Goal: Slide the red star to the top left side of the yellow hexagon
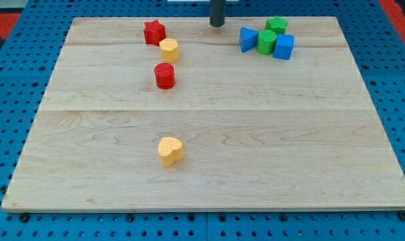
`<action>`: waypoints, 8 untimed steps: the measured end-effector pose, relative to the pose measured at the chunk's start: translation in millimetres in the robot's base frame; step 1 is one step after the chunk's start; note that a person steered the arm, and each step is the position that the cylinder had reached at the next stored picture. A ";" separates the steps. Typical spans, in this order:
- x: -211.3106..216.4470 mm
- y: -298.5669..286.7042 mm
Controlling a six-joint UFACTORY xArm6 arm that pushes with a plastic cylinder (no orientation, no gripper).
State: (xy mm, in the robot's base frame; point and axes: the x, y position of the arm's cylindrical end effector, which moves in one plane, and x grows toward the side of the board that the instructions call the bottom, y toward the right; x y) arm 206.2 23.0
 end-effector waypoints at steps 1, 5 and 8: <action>0.0 -0.8; 29.5 -72.9; 20.6 -76.7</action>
State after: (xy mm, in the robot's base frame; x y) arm 226.8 -53.7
